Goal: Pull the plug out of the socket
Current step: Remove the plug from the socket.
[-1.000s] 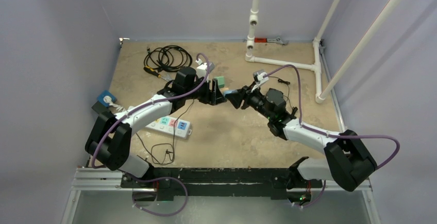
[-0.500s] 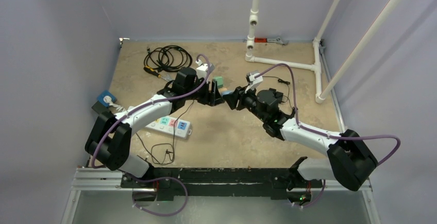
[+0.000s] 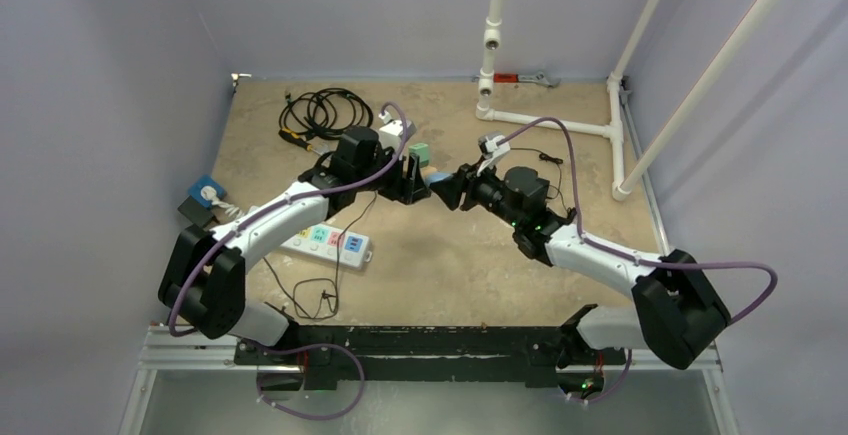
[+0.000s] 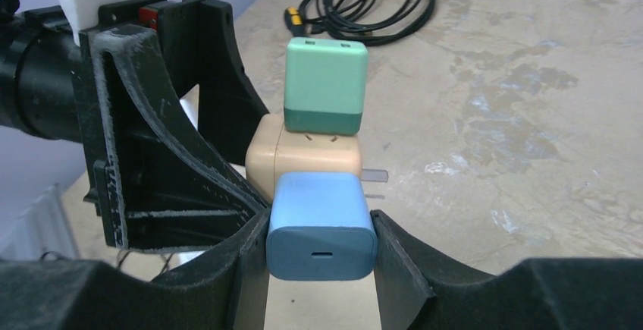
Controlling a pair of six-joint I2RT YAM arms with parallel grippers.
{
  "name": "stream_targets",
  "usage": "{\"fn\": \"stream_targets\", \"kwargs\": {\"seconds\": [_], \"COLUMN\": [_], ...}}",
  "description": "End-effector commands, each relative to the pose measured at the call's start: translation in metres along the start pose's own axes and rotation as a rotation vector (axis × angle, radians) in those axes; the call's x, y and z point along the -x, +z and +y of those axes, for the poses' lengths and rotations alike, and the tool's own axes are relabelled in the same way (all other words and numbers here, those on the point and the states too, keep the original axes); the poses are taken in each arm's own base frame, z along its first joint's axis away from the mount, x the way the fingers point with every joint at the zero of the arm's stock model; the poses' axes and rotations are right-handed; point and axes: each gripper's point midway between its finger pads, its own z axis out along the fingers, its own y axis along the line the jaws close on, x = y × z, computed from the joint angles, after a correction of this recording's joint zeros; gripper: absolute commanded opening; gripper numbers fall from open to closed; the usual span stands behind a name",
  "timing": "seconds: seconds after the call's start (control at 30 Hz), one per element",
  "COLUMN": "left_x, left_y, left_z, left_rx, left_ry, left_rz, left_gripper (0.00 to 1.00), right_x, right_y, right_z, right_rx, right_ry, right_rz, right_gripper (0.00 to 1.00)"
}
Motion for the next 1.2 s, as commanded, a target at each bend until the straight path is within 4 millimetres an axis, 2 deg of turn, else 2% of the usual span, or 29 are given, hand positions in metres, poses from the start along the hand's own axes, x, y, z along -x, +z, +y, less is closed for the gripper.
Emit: {"fn": "stream_targets", "kwargs": {"seconds": [0.0, 0.23, 0.47, 0.67, 0.8, 0.9, 1.17], "left_x": [0.033, 0.033, 0.030, 0.021, 0.020, 0.019, 0.021], "left_y": [-0.022, -0.023, -0.018, -0.008, -0.007, -0.006, -0.008], "left_z": [-0.034, -0.037, -0.033, -0.015, -0.007, -0.005, -0.003], "left_rx": [-0.104, -0.118, -0.103, -0.023, 0.024, 0.029, 0.052], "left_ry": [0.143, 0.148, 0.112, 0.064, 0.045, 0.037, 0.056], "left_rz": [-0.079, -0.083, -0.078, -0.051, -0.056, -0.056, -0.055], "left_gripper": [0.00, 0.00, 0.00, 0.00, 0.00, 0.00, 0.00], "right_x": [0.043, 0.042, 0.042, 0.041, 0.042, 0.038, 0.033], "right_y": [-0.004, -0.002, 0.003, 0.006, 0.007, 0.010, 0.015], "right_z": [0.024, 0.024, -0.004, -0.026, -0.024, -0.013, -0.006], "right_rx": [0.235, 0.240, 0.080, -0.109, -0.182, -0.212, -0.192], "right_ry": [0.005, 0.009, 0.038, 0.057, 0.038, -0.003, -0.010], "right_rz": [-0.091, -0.086, -0.095, -0.087, -0.093, -0.076, -0.058], "right_gripper": [0.00, 0.00, 0.00, 0.00, 0.00, 0.00, 0.00]}}
